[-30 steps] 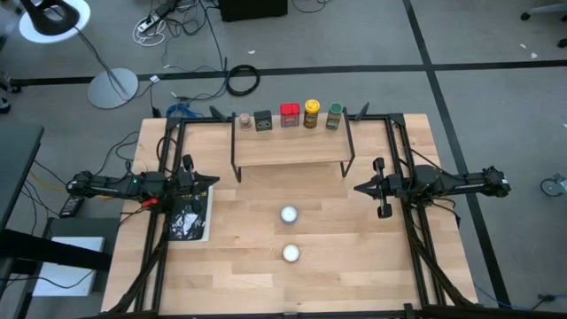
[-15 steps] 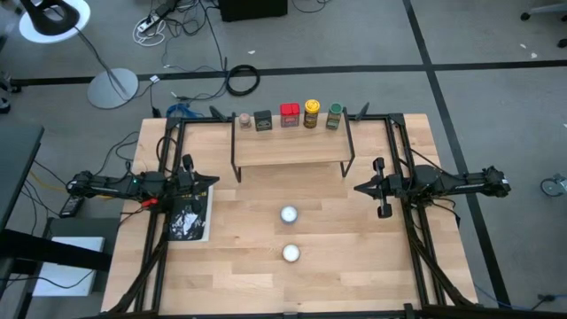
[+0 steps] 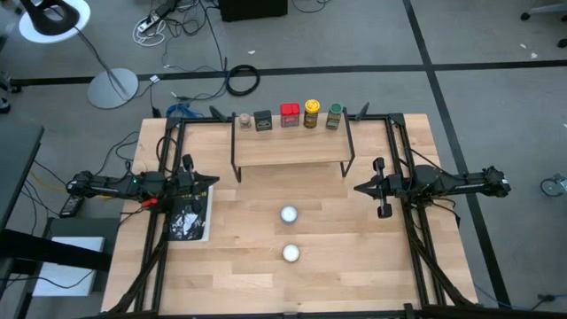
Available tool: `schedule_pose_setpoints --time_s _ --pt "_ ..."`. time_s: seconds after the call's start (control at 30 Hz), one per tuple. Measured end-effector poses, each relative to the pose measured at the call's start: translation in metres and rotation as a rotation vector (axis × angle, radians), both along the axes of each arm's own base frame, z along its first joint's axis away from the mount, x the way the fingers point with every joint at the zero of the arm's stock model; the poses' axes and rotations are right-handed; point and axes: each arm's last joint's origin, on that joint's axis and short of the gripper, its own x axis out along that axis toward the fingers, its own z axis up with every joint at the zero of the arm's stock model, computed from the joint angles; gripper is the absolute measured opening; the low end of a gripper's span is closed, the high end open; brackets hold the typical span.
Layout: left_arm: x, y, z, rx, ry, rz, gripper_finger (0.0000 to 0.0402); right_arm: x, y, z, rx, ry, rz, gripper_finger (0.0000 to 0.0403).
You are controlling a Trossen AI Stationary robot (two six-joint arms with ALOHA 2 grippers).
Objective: Shelf spices
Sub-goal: Return to Home Position
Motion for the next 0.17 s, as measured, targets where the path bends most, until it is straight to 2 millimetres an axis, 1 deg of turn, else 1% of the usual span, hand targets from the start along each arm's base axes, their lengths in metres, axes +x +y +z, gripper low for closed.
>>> schedule_pose_setpoints --time_s 0.17 --pt "0.0 0.0 0.0 0.0 0.0 0.0 0.0012 0.0 0.0 0.0 0.0 0.0 0.0 0.0008"
